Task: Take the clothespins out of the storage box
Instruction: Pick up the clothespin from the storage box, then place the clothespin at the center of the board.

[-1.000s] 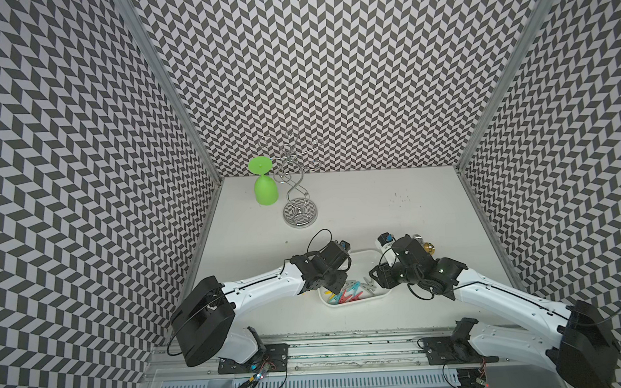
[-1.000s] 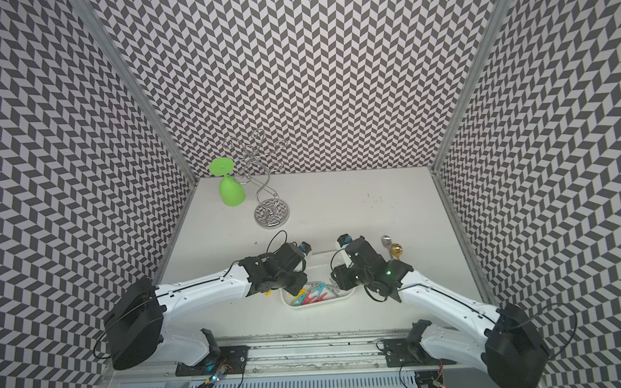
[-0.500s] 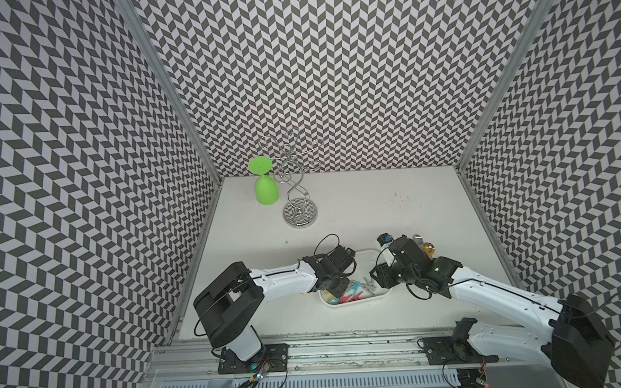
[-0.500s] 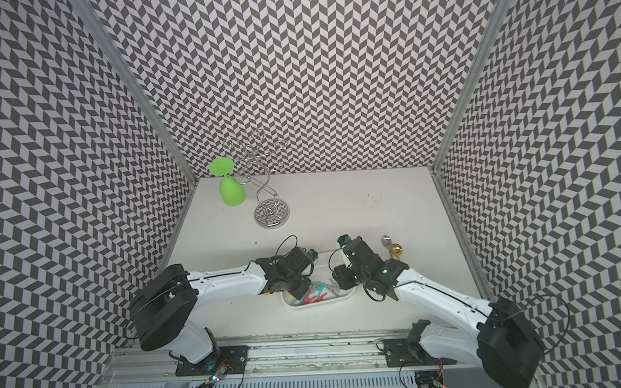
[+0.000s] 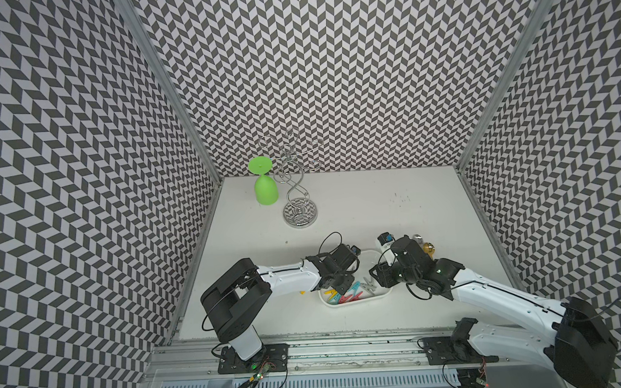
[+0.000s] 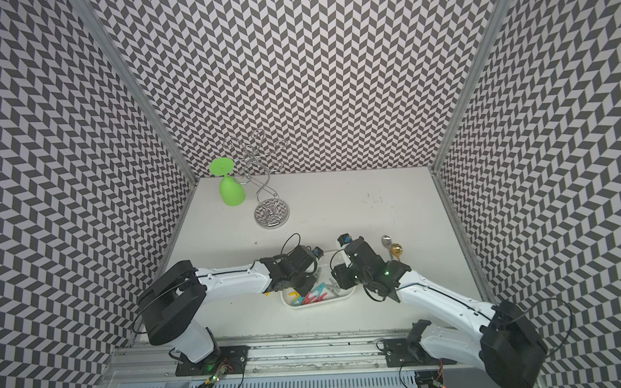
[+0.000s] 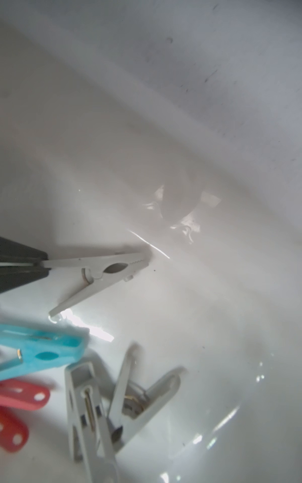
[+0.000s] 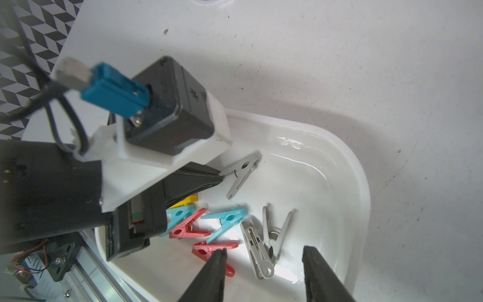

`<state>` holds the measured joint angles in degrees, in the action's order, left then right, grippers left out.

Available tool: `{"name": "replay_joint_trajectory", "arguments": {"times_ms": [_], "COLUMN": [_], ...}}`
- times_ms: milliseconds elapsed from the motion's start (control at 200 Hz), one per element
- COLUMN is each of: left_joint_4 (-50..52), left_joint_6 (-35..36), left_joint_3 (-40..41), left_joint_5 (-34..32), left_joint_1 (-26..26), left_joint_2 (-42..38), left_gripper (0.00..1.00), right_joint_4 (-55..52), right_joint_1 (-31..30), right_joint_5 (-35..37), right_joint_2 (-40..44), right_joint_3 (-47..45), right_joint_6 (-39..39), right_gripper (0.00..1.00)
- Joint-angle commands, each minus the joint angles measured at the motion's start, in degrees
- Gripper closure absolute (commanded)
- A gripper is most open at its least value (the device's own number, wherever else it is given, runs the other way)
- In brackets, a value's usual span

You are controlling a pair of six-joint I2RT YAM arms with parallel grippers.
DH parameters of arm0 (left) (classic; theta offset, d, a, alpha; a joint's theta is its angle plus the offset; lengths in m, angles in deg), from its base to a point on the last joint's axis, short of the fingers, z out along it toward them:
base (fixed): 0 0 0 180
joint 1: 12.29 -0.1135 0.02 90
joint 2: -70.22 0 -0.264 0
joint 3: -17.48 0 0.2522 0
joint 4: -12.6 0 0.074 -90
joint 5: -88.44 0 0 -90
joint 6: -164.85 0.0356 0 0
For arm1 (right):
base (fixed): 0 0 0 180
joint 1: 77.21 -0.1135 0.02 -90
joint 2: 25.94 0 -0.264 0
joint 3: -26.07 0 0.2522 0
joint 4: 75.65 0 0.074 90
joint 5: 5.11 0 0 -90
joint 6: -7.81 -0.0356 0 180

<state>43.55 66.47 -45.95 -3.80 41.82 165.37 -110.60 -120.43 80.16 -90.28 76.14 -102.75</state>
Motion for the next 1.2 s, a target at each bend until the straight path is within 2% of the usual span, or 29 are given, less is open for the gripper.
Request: {"name": "replay_joint_trajectory", "arguments": {"times_ms": [0, 190, 421, 481, 596, 831, 926, 997, 1097, 1192], "left_joint_4": [0.55, 1.54, 2.64, 3.32, 5.96, 8.71, 6.42, 5.43, 4.10, 2.40], "left_joint_6": [0.11, -4.29, -13.82, -18.22, -24.70, -35.30, -35.51, -35.00, -33.53, -32.80], "left_joint_3": [1.15, 4.70, 9.42, 10.60, 13.44, 22.34, 24.63, 24.93, 24.51, 24.99], "left_joint_5": [1.93, -1.26, -7.43, -9.34, -12.05, -11.17, -8.24, -5.72, -3.94, -3.23], "left_joint_1": [0.80, 0.73, 0.43, -0.24, -3.01, -12.61, -15.82, -17.52, -17.98, -18.05], "left_joint_2": [-3.04, -12.91, -26.55, -29.59, -34.48, -45.06, -45.23, -41.97, -36.88, -35.44], "left_gripper": [0.97, 1.00, 1.00, 1.00, 1.00, 1.00, 1.00, 1.00, 1.00, 1.00], "right_joint_4": [0.67, 0.70, 0.90, 1.02, 1.15, 1.42, 1.17, 0.59, -0.14, -0.43], "right_joint_1": [0.23, 0.06, -0.33, -0.37, -0.58, -1.49, -1.69, -1.86, -2.35, -2.74], "right_joint_5": [0.75, 0.00, -0.89, -1.11, -1.64, -1.86, -1.71, -0.90, 0.34, 0.94], "right_joint_2": [-0.32, -0.07, 0.64, 0.87, 0.91, -0.56, -1.22, -1.88, -2.91, -3.73], "right_joint_3": [0.77, 0.71, 0.51, 0.36, 0.25, 0.24, 0.27, 0.55, 0.70, 0.78], "right_joint_6": [0.17, 0.24, 0.35, 0.47, 0.62, 0.74, 0.69, 0.40, -0.31, -0.89], "right_gripper": [0.50, 0.50, 0.50, 0.50, 0.50, 0.50, 0.50, 0.50, 0.49, 0.49]}}
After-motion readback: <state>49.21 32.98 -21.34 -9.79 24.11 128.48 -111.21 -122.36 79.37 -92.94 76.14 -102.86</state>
